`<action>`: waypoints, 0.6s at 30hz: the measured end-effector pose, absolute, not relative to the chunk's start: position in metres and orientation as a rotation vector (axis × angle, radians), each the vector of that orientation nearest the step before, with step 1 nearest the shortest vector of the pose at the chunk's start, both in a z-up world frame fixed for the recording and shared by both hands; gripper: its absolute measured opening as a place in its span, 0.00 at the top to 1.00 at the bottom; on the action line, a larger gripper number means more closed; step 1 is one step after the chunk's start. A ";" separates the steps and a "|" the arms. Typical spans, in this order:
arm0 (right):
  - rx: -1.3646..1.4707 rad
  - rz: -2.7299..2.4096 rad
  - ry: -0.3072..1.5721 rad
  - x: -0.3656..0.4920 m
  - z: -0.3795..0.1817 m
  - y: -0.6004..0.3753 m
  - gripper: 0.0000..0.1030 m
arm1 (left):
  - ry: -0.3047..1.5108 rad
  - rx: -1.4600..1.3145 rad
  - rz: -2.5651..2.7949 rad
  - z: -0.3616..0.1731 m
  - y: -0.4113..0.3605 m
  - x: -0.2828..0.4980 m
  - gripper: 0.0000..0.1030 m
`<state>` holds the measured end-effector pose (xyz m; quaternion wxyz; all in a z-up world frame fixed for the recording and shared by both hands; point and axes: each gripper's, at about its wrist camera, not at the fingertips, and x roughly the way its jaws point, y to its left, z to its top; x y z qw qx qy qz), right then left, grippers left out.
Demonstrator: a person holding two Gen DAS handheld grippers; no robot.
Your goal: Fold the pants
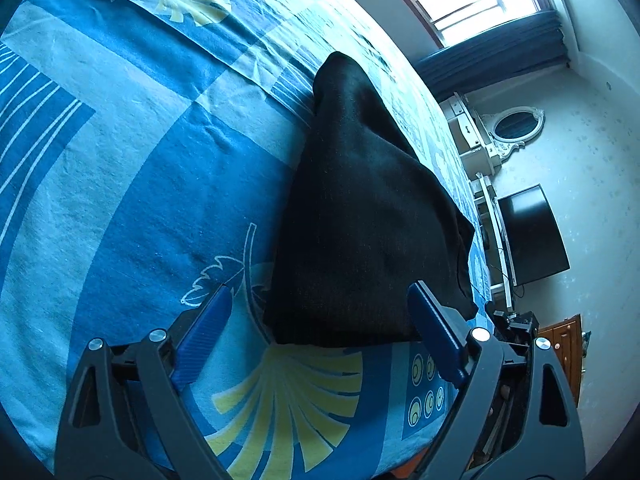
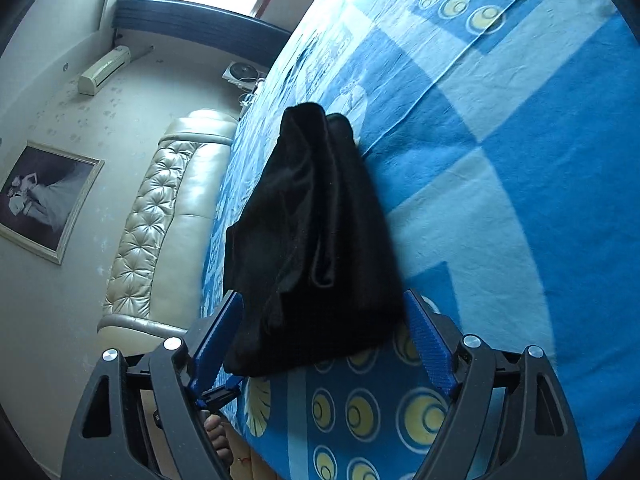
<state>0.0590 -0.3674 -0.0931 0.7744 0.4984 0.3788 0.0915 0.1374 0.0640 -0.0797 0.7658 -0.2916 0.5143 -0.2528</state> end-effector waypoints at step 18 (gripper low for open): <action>1.021 0.204 0.886 0.065 -0.094 -0.368 0.65 | 1.193 -0.516 -0.497 -0.071 0.039 0.144 0.67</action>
